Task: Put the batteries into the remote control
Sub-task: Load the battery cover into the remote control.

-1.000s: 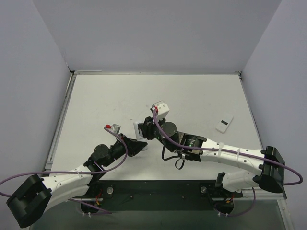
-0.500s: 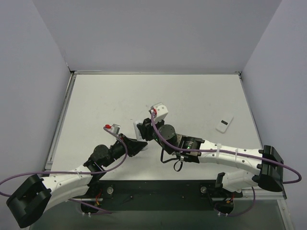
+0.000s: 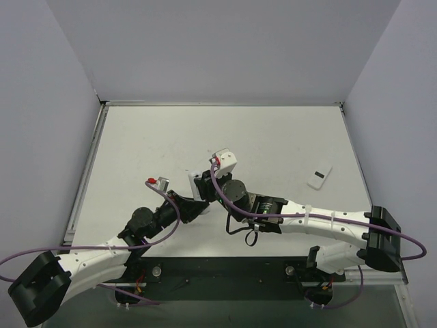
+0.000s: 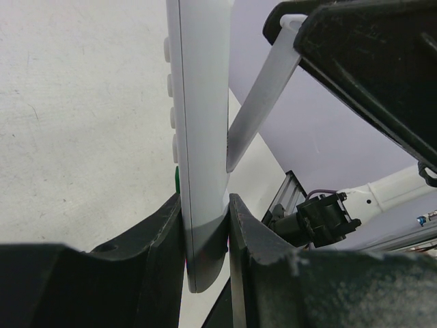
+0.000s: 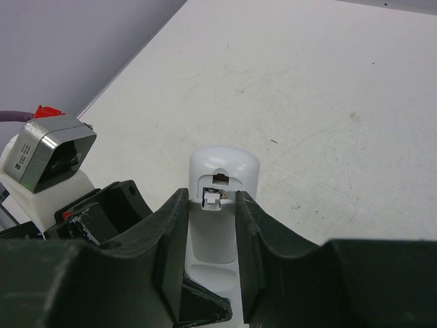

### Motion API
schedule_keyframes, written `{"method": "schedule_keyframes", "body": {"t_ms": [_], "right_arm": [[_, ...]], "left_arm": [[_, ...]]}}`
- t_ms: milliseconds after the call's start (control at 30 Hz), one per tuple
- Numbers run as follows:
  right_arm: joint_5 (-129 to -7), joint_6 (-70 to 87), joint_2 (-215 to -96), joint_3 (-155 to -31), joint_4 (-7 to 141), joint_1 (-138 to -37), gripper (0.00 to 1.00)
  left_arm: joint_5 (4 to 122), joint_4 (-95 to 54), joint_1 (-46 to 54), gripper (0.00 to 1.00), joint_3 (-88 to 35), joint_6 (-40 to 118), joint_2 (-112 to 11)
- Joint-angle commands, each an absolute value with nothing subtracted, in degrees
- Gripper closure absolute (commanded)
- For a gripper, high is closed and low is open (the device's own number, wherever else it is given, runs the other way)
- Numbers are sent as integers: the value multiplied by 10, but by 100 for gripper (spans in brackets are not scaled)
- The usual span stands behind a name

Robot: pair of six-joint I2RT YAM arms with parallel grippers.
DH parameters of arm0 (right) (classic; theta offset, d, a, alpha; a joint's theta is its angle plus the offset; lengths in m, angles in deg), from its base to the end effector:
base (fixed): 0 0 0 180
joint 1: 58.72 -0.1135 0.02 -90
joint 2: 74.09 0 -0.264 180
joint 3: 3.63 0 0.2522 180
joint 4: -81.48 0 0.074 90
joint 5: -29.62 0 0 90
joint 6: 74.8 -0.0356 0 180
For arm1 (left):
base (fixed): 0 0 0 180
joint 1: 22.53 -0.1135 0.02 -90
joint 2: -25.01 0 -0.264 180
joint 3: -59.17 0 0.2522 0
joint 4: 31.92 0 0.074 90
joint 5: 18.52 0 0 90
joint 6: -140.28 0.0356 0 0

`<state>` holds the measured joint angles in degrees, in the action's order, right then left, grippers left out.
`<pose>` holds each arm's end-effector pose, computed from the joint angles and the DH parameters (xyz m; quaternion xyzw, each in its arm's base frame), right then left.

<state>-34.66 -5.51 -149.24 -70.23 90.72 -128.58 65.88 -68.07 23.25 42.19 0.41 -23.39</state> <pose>0.1205 0.2837 0.3325 -0.1410 0.6890 0.3828 0.5991 0.1154 -0.1235 0.1885 0.0118 0.6774 -0.5668 0.4688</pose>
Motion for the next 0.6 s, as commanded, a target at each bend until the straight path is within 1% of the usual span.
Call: {"method": "schedule_keyframes", "body": {"t_ms": [0, 467, 567], "right_arm": [[-327, -52, -1503, -701, 932, -1295, 100], [-307, -41, -1535, -713, 919, -1305, 100], [-304, -41, -1542, -721, 911, -1305, 97]], "left_arm": [[666, -716, 235, 100, 422, 1, -224], [668, -706, 236, 100, 423, -1, -209], [667, -705, 236, 100, 423, -1, -206]]}}
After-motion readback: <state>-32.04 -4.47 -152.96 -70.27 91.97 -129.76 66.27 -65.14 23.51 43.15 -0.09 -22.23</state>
